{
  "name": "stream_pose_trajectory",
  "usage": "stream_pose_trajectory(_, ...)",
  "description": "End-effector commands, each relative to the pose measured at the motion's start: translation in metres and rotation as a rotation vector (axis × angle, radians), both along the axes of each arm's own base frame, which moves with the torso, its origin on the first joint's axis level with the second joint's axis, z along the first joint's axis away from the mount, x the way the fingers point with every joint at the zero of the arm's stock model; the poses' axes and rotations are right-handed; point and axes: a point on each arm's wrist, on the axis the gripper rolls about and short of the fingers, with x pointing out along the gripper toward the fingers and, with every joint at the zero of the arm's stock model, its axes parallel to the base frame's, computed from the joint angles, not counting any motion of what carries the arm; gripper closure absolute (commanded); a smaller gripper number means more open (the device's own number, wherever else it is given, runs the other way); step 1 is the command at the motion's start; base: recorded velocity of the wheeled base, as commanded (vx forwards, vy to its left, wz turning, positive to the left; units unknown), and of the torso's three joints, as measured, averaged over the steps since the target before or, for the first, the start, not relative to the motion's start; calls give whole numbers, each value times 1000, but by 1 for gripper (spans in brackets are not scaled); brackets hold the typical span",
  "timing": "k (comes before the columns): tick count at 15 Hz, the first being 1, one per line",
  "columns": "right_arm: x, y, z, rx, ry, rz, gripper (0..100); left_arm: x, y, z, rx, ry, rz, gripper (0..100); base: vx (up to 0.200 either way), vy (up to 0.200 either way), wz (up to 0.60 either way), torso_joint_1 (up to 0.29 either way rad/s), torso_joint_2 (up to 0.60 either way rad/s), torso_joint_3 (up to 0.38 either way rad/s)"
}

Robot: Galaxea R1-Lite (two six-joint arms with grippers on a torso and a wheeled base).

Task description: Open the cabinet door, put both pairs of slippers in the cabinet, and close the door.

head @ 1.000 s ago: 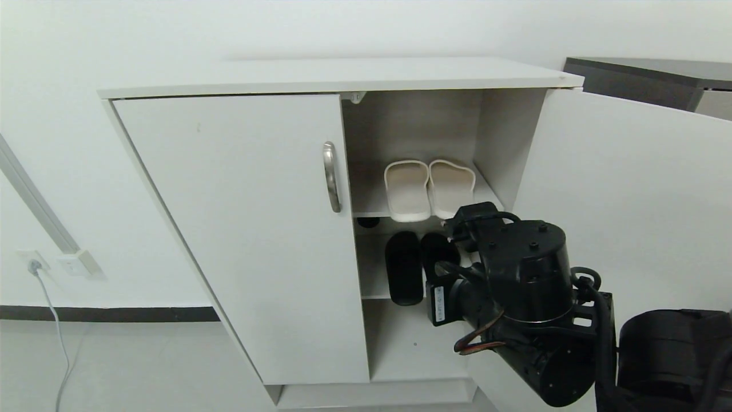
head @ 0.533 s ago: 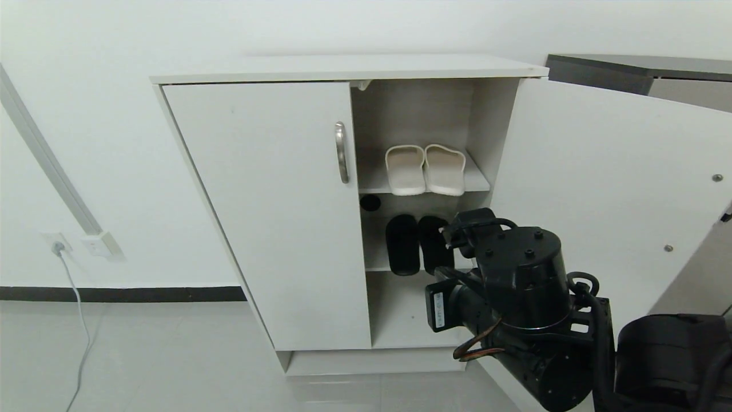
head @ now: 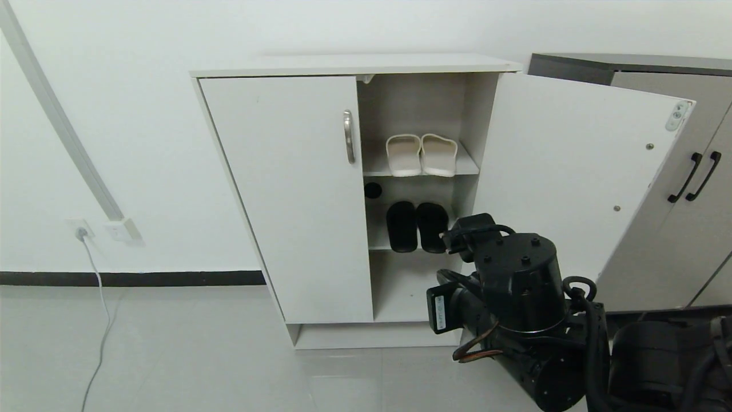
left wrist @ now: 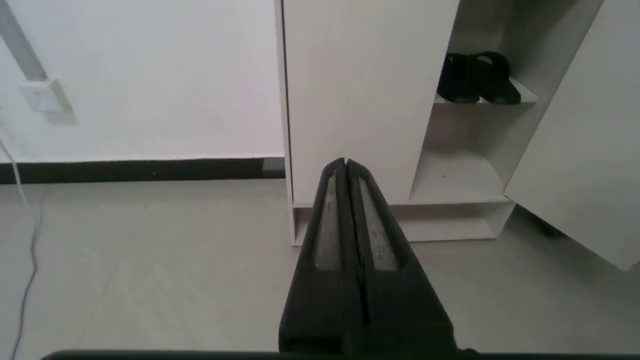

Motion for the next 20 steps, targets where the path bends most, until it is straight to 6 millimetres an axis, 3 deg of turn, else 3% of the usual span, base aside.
stream_pose_trajectory(1,2,0,-5,-13,9,-5,100,0,0,0,-1,1,1,100,0,0,0,0,0,0)
stream_pose_trajectory(15,2,0,-7,-22,10,-8,100,0,0,0,-2,1,1,100,0,0,0,0,0,0)
stream_pose_trajectory(20,4,2,-5,16,-19,-11,100,0,0,0,-2,1,1,100,0,0,0,15,-290,-325)
